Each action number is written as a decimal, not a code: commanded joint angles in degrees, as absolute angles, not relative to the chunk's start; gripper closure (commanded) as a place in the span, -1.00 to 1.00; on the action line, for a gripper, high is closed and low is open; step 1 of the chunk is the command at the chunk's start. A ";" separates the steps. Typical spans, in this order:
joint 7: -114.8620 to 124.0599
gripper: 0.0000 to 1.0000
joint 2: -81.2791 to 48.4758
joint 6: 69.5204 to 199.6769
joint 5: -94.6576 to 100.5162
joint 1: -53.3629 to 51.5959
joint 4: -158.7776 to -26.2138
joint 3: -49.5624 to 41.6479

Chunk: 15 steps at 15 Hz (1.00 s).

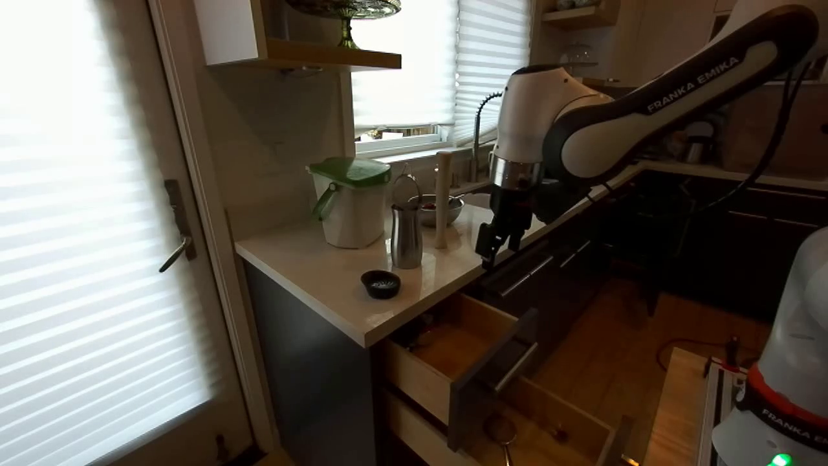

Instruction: Open the top far left drawer, pick up the silver measuring spoon with everything in it and put it on the kitchen counter

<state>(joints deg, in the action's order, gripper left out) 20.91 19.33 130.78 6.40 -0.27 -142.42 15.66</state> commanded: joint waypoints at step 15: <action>-4.85 -1.00 0.73 152.09 -12.15 -8.85 -145.48 8.60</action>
<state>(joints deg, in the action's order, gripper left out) 1.14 4.99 150.46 -6.51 -6.63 -148.10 9.42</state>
